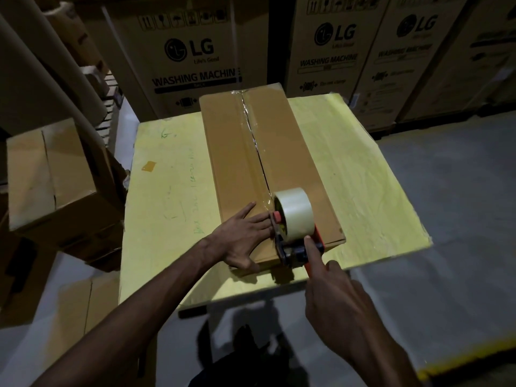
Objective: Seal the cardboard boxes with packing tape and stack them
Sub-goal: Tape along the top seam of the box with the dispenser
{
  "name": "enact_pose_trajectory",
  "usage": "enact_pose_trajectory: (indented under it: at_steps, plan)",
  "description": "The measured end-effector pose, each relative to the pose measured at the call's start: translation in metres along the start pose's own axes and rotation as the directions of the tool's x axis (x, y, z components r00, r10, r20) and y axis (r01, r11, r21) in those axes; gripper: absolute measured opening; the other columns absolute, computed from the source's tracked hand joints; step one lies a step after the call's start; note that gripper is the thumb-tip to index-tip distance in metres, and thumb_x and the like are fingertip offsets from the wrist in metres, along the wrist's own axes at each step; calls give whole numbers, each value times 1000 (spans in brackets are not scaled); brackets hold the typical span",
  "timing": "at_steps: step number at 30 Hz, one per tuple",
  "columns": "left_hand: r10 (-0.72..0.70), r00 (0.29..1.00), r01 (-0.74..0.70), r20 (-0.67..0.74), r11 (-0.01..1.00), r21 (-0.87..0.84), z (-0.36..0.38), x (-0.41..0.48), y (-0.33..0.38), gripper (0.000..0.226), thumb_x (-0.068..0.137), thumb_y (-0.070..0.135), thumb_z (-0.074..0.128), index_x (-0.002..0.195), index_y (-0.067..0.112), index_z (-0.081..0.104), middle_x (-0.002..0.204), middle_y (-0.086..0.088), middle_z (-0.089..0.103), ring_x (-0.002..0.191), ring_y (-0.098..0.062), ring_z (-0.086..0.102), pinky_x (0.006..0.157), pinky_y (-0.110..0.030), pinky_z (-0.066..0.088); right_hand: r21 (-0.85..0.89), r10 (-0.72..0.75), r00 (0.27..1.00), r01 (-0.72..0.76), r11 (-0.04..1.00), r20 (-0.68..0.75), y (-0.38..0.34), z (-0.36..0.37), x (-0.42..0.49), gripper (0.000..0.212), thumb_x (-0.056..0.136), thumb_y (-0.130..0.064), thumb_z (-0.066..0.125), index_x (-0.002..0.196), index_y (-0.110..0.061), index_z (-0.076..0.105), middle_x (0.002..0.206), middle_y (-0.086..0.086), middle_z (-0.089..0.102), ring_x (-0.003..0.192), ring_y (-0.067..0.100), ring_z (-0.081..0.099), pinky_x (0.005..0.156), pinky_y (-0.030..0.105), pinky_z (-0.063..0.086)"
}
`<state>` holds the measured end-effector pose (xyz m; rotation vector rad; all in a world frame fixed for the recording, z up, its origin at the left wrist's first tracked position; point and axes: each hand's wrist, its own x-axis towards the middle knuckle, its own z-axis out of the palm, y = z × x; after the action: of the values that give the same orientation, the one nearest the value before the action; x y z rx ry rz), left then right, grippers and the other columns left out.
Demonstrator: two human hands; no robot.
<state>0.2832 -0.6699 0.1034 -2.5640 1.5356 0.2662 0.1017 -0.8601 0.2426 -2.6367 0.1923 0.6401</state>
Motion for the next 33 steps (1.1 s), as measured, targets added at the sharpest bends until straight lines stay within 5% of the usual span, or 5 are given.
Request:
enact_pose_trajectory:
  at_steps: [12, 16, 19, 24, 33]
  plan:
    - [-6, 1000, 6, 6, 999, -37, -11, -2, -3, 115, 70, 75, 35, 165, 26, -8, 171, 5, -15, 158, -17, -15, 125, -58, -14, -16, 163, 986, -163, 986, 28, 13, 33, -32, 84, 108, -30, 36, 151, -42, -35, 139, 3, 43, 65, 13, 30, 75, 33, 38]
    - [54, 998, -59, -45, 992, -111, -6, -5, 9, 91, 83, 57, 38, 165, 27, 13, 173, 4, 6, 158, -17, -12, 126, -62, -4, 6, 123, 992, -123, 992, -31, 12, 42, -34, 89, 107, -28, 42, 151, -43, -34, 137, 4, 44, 79, 22, 41, 76, 34, 42]
    - [73, 996, -79, -43, 982, -169, -5, -10, 18, 80, 90, 54, 22, 164, 30, 6, 167, 9, -1, 158, -17, -11, 127, -57, -11, 26, 87, 991, -85, 996, -106, 16, 51, -36, 81, 109, -32, 37, 154, -43, -30, 129, -1, 47, 83, 20, 49, 78, 34, 49]
    - [130, 986, -147, -105, 974, -174, 11, -14, 25, 79, 93, 20, 53, 164, 23, 19, 171, 2, 19, 159, -17, -3, 129, -55, 1, 123, 52, 979, -28, 992, -197, 19, 55, -50, 73, 110, -37, 32, 154, -49, -24, 120, -5, 49, 83, 15, 51, 73, 32, 45]
    - [81, 982, -100, -168, 989, -106, 20, -12, 36, 58, 110, 49, 10, 161, 27, 25, 169, 2, 22, 157, -18, 6, 128, -57, 13, 137, 33, 970, 1, 991, -240, 28, 60, -41, 68, 109, -36, 38, 157, -52, -8, 123, 0, 56, 97, 21, 59, 82, 41, 51]
